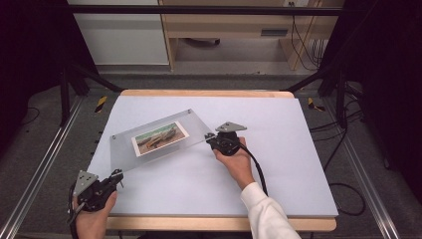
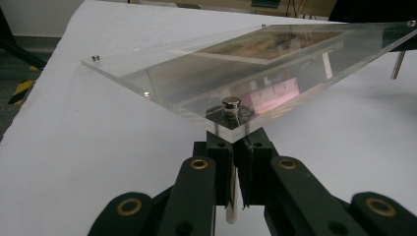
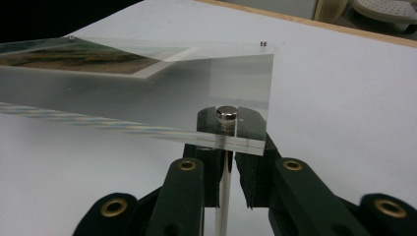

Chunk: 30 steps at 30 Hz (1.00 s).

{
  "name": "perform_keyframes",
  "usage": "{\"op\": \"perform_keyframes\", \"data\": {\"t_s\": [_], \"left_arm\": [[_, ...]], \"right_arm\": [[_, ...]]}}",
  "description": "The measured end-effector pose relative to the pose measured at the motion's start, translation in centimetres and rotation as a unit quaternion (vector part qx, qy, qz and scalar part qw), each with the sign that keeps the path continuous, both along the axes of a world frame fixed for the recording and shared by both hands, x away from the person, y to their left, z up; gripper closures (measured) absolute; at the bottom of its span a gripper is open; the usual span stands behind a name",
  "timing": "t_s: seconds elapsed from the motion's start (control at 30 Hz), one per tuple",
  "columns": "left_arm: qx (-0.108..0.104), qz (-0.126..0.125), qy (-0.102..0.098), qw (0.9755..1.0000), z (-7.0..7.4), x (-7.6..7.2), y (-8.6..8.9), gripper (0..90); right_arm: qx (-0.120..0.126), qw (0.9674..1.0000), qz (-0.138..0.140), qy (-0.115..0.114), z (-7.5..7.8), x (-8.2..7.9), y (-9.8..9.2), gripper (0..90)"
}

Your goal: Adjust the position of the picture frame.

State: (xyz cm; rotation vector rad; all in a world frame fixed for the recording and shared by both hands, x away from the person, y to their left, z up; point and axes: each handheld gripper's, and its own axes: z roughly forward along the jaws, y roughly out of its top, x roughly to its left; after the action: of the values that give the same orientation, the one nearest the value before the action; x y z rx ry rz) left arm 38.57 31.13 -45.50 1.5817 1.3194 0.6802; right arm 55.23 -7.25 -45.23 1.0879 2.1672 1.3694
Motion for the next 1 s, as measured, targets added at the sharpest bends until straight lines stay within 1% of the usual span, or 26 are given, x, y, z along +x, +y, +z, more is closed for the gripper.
{"op": "perform_keyframes", "data": {"t_s": [0.03, 0.07, 0.1, 0.13, 0.17, 0.33, 0.37, 0.47, 0.5, 0.53, 0.57, 0.6, 0.63, 0.67, 0.7, 0.77, 0.9, 0.93, 0.97, 1.0], "left_arm": [[0.000, 0.000, 0.001, 1.0000, 0.0, 0.0, 0.0, 84.3], [0.000, 0.000, 0.001, 1.0000, 0.0, 0.0, 0.0, 84.3], [0.000, 0.000, 0.002, 1.0000, 0.0, 0.0, 0.0, 84.3], [0.000, 0.000, 0.002, 1.0000, 0.0, 0.0, 0.0, 84.2], [0.001, -0.001, 0.003, 1.0000, 0.0, 0.0, 0.0, 84.3], [0.006, -0.001, 0.001, 1.0000, 0.0, 0.0, 0.0, 84.2], [0.010, -0.003, -0.004, 0.9999, 0.1, 0.0, 0.0, 84.1], [0.014, -0.003, -0.010, 0.9999, 0.3, 0.0, 0.0, 83.9], [0.019, -0.001, -0.017, 0.9997, 0.5, 0.0, 0.0, 83.7], [0.019, -0.001, -0.017, 0.9997, 0.5, 0.0, 0.0, 83.5], [0.021, -0.001, -0.024, 0.9995, 0.7, 0.0, 0.0, 83.5], [0.020, 0.000, -0.030, 0.9994, 0.8, 0.0, 0.1, 83.3], [0.015, 0.001, -0.039, 0.9991, 1.0, 0.0, 0.2, 83.2], [0.016, 0.002, -0.043, 0.9989, 1.2, 0.0, 0.2, 83.0], [0.016, 0.002, -0.043, 0.9989, 1.2, 0.0, 0.2, 82.9], [0.010, 0.002, -0.052, 0.9986, 1.5, 0.1, 0.1, 82.9], [0.017, -0.008, -0.061, 0.9980, 2.0, 0.5, -0.8, 82.1], [0.017, -0.008, -0.061, 0.9980, 2.0, 0.5, -0.8, 81.9], [0.014, -0.012, -0.064, 0.9978, 2.2, 0.8, -1.2, 81.8], [0.014, -0.012, -0.064, 0.9978, 2.2, 0.8, -1.2, 81.7]], "right_arm": [[0.002, 1.0000, -0.002, -0.001, 0.0, 0.1, -0.1, 77.6], [0.002, 1.0000, -0.002, -0.001, 0.0, 0.1, -0.1, 77.6], [0.003, 1.0000, 0.004, -0.001, -0.1, 0.1, -0.1, 82.0], [0.003, 1.0000, 0.004, -0.001, -0.1, 0.1, -0.1, 82.0], [0.004, 1.0000, 0.006, -0.001, -0.1, 0.0, 0.1, 84.7], [-0.001, 1.0000, 0.005, -0.007, 0.0, -0.1, 0.1, 85.2], [-0.001, 0.9999, 0.004, -0.012, 0.1, -0.1, 0.1, 85.3], [-0.002, 0.9998, 0.004, -0.018, 0.2, -0.1, 0.1, 85.4], [-0.002, 0.9998, 0.005, -0.022, 0.4, -0.1, 0.2, 85.4], [-0.002, 0.9998, 0.005, -0.022, 0.4, -0.1, 0.2, 85.4], [-0.003, 0.9997, 0.006, -0.024, 0.5, -0.2, 0.2, 85.4], [-0.001, 0.9996, 0.005, -0.027, 0.7, -0.2, 0.2, 85.4], [0.003, 0.9995, 0.005, -0.030, 1.2, -0.3, 0.2, 85.4], [0.004, 0.9995, 0.006, -0.032, 1.4, -0.4, 0.1, 85.3], [0.004, 0.9995, 0.006, -0.032, 1.4, -0.4, 0.1, 85.3], [0.005, 0.9993, 0.005, -0.035, 1.9, -0.5, 0.0, 85.3], [0.005, 0.9994, -0.006, -0.034, 2.9, -0.8, -1.0, 85.3], [0.005, 0.9994, -0.006, -0.034, 2.9, -0.8, -1.0, 85.3], [0.005, 0.9992, -0.011, -0.037, 3.2, -0.9, -1.7, 85.3], [0.006, 0.9992, -0.014, -0.037, 3.3, -1.0, -1.9, 85.3]]}}
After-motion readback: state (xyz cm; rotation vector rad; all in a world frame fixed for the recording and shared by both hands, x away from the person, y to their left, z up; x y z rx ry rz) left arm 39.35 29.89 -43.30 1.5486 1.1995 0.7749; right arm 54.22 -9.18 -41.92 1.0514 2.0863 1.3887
